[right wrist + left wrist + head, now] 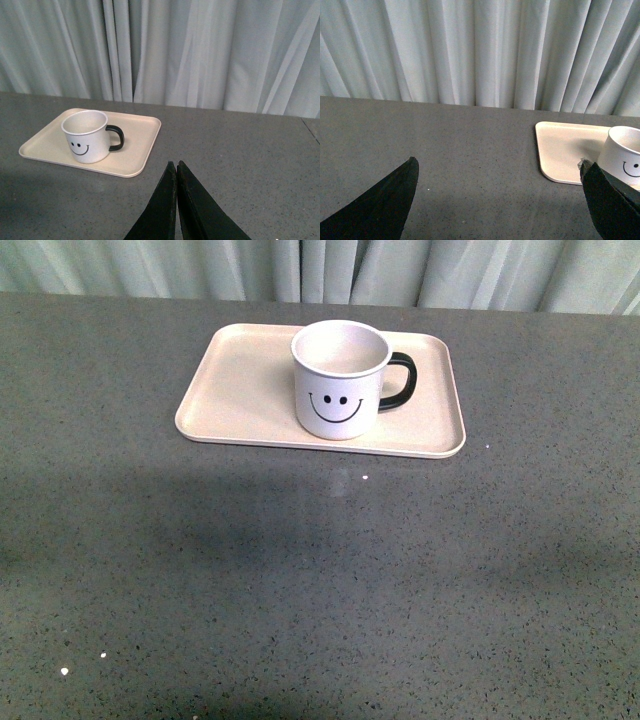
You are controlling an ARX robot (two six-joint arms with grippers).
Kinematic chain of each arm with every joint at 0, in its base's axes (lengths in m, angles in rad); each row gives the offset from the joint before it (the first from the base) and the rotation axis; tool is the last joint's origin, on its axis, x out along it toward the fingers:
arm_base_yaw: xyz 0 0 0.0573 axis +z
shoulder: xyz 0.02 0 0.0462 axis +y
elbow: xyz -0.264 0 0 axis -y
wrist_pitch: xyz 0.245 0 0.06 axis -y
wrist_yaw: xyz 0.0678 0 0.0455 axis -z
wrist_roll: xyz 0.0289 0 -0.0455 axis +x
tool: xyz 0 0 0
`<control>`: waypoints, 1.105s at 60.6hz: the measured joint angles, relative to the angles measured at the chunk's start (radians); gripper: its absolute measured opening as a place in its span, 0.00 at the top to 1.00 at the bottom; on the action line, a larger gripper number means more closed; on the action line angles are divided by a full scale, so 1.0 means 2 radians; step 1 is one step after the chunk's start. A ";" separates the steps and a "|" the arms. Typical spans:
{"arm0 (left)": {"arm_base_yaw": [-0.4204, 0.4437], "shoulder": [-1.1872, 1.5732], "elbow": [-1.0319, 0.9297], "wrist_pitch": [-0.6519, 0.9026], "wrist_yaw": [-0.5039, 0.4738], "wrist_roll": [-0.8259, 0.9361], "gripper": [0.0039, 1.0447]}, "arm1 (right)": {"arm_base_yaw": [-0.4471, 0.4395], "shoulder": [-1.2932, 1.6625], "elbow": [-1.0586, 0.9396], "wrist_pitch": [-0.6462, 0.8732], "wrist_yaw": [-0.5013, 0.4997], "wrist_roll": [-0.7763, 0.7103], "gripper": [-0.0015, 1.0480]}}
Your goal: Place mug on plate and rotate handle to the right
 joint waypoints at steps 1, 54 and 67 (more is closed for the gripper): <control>0.000 0.000 0.000 0.000 0.000 0.000 0.09 | 0.000 0.000 0.000 0.000 0.000 0.000 0.98; 0.000 0.000 0.000 0.000 0.000 0.000 0.09 | 0.000 -0.001 0.000 0.000 0.000 0.000 0.09; 0.000 0.000 0.000 0.000 0.000 0.000 0.09 | 0.000 -0.001 0.000 0.000 0.000 0.000 0.09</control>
